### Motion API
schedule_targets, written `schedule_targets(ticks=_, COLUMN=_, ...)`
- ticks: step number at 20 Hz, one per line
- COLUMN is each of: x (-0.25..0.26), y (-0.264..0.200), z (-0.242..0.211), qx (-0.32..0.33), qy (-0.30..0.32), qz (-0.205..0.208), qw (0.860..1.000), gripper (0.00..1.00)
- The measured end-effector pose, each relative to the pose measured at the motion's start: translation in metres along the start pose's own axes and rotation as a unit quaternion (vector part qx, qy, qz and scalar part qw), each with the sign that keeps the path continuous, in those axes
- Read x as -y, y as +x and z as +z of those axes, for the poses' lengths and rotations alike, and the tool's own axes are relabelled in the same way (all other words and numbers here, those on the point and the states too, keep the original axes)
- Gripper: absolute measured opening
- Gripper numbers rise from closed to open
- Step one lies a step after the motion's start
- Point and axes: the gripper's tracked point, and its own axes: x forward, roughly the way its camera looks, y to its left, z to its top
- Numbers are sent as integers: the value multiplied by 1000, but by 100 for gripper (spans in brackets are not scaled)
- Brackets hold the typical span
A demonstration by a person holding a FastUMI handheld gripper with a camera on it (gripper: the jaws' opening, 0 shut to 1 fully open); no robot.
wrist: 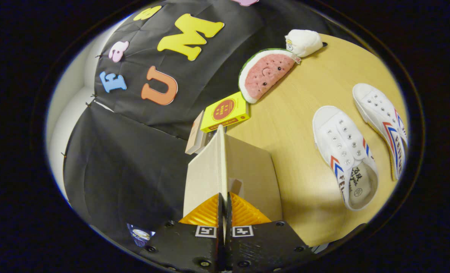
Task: Open the storage box then place both shoes into the box .Put the left shoe in first, then the right shoe, with the right side of both shoes facing outward in a uniform manner.
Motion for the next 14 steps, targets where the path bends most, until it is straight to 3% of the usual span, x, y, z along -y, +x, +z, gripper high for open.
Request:
schedule_targets(ticks=7, x=-61, y=-19, z=13, qx=28, qy=-25, qz=15, qw=999, gripper=0)
schedule_targets(ticks=14, x=-184, y=-12, z=-5, qx=46, qy=-102, qz=49, qw=992, gripper=0)
